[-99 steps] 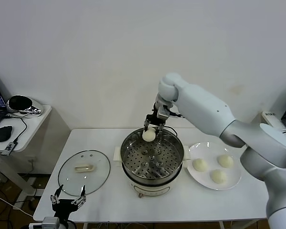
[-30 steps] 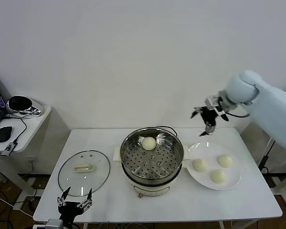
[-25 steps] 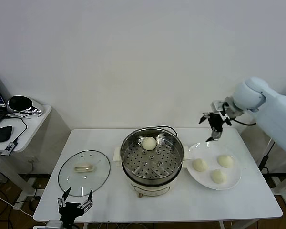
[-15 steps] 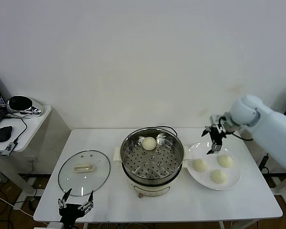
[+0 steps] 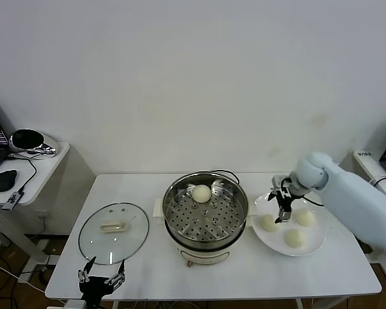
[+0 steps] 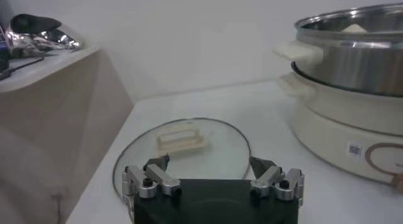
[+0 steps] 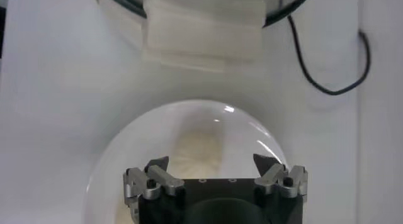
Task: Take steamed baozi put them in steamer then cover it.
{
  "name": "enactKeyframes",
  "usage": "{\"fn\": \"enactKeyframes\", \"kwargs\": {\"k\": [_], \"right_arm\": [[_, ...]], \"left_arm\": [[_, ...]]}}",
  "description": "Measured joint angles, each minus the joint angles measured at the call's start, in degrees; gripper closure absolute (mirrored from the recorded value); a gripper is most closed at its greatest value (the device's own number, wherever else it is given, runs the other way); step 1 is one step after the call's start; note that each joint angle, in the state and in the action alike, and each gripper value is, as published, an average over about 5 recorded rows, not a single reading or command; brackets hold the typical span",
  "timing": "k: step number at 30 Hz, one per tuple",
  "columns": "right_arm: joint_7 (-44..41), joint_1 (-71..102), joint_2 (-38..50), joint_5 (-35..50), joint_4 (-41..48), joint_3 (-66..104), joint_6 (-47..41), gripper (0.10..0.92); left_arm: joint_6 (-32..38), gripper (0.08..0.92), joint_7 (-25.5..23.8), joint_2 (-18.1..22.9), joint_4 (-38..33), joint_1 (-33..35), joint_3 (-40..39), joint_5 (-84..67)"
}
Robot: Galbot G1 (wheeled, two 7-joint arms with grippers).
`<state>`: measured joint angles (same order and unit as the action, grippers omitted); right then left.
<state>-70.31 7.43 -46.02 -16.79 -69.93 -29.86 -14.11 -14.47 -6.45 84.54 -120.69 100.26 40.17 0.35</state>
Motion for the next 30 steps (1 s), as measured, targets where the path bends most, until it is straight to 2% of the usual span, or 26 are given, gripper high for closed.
{"fn": "enactKeyframes", "kwargs": {"k": [15, 30], "right_arm": [[0.92, 1.93, -3.82, -4.10, 6.45, 0.50, 2.45, 0.203], [1.70, 2.70, -5.39, -5.33, 9.23, 0.52, 3.09, 0.203]], "left_arm": [[-0.03, 0.177, -0.01, 0.25, 1.66, -0.41, 0.11, 0.11], [-0.03, 0.177, 0.02, 0.09, 2.26, -0.53, 0.06, 0.20]]}}
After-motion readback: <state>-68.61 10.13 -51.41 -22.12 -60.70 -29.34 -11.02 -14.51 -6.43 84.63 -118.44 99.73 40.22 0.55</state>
